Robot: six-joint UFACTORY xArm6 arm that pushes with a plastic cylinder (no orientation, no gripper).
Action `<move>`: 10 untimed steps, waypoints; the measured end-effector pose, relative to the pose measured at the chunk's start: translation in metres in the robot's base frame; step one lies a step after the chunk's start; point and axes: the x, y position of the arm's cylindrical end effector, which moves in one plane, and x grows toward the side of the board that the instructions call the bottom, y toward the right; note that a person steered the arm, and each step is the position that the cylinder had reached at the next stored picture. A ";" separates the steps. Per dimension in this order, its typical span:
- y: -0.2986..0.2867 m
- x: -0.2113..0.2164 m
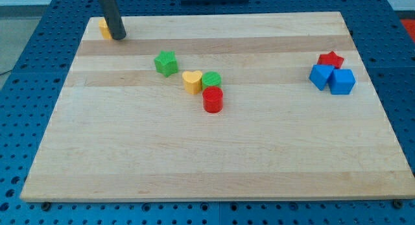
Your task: Place the red circle right to the yellow hexagon
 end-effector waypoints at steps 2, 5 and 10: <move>0.001 0.000; 0.023 0.088; 0.210 0.272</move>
